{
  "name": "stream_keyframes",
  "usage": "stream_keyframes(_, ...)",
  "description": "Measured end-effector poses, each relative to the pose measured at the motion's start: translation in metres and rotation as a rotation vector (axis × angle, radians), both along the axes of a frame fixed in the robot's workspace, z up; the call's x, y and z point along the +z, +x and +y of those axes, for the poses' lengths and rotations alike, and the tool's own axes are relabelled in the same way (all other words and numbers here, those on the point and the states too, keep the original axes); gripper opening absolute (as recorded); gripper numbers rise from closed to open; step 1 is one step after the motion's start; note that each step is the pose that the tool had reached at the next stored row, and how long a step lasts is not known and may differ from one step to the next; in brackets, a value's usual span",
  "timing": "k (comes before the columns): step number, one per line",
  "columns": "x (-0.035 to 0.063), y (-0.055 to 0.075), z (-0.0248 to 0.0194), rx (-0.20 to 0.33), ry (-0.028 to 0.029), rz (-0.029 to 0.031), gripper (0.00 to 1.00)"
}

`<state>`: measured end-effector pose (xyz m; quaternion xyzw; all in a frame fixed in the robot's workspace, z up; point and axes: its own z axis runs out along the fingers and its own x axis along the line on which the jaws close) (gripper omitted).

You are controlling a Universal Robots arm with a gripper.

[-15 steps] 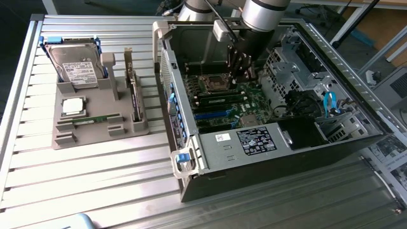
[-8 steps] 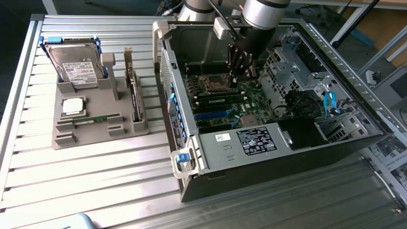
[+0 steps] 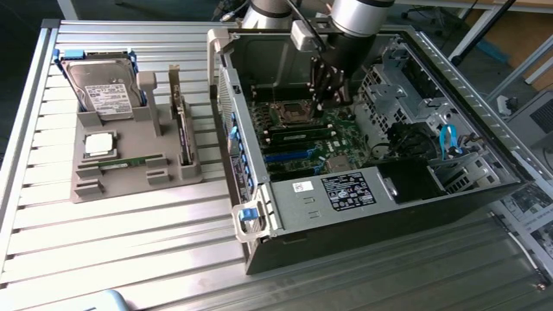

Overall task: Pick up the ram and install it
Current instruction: 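Insert the ram into the slot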

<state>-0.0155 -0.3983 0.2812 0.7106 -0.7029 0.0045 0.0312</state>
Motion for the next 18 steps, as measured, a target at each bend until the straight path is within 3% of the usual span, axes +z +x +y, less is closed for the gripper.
stream_keyframes(8,0.0147,0.000,0.0000,0.000,0.0000,0.0000,0.11)
stream_keyframes(17,0.0155,0.000,0.0000,0.000,0.0001,0.0000,0.11)
stream_keyframes(18,0.0156,0.000,0.0000,0.000,0.0000,-0.0024,0.11)
